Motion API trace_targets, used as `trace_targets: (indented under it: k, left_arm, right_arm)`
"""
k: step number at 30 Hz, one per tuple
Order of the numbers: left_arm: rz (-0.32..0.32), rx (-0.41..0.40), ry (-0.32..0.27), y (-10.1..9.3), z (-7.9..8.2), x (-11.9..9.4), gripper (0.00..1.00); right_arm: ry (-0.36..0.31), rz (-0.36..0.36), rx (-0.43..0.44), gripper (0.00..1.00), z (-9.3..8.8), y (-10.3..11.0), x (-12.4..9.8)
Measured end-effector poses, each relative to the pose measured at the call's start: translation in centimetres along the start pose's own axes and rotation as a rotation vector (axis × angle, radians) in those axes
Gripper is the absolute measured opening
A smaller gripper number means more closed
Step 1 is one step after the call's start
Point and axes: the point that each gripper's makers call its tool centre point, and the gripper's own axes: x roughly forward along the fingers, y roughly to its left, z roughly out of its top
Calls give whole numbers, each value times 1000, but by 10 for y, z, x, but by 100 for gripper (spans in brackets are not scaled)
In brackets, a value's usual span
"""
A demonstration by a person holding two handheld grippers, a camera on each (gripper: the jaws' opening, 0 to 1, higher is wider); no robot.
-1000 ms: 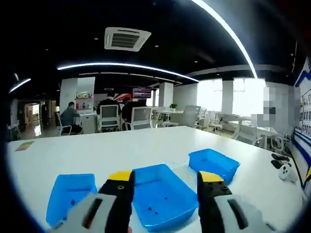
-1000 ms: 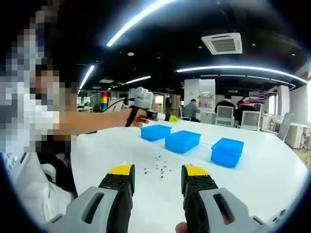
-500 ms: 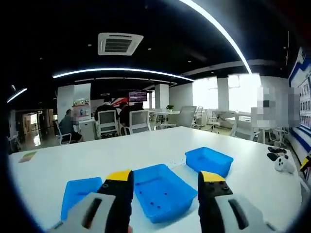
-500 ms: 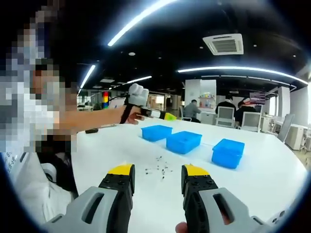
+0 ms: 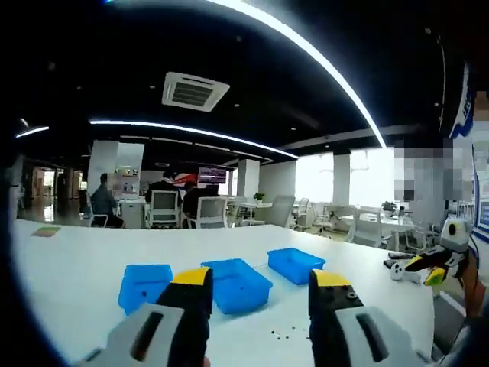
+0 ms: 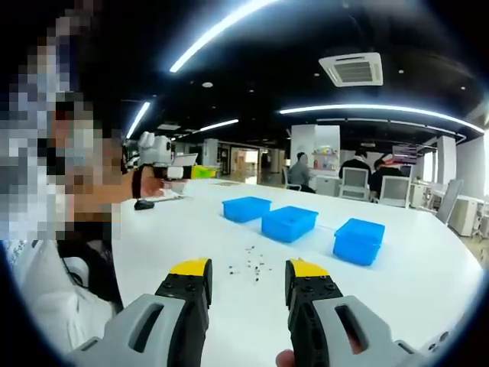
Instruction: Pick up the resistors one by one and place each resistor into its matching bin, sorting the parts by color and model until every resistor is separated into the correct bin for its type
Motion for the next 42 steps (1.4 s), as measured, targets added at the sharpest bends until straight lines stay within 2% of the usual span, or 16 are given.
trace_targets:
  k: [2,7,13,17,21,27,28,30,32,34,38,40,42]
  left_arm:
    - [23,22,-32,4,-3,-16,50]
    - [25,30,-51,7,-21,-53,50]
    - [21,32,-72,5,-36,-82,47]
    - [40,33,-43,14,-48,-83,46]
    - [44,10,-49,15,-47,-82,45]
    - [6,42,-19,2,-45,-67,45]
    - [-4,46,0,-1,-46,-63,46]
    - [25,5,132,0,-63,-54,44]
    - [20,79,202,-1,-71,-42,42]
    - [-4,91,237,-8,-72,-33,41]
    - [-37,14,310,-20,-71,-16,37]
    - [-29,39,364,-20,-74,-8,32]
    - [-45,80,406,-24,-77,1,31]
  right_arm:
    - [0,-1,-1,40,1,0,0]
    - [4,-1,-8,41,0,-1,0]
    - [4,-17,2,41,-1,-6,-2]
    - [5,-12,3,41,-1,-5,-1]
    - [3,-12,2,42,-1,-4,-2]
    - [4,-21,6,42,-2,-7,-4]
    - [6,-22,6,42,-2,-8,-4]
    - [6,-23,9,42,-3,-8,-4]
    - [5,-24,9,42,-3,-9,-5]
    - [6,-25,8,42,-3,-9,-5]
    - [3,-33,8,42,-1,-12,-7]
    - [1,-35,8,42,-1,-12,-8]
    - [2,-35,8,42,-1,-12,-8]
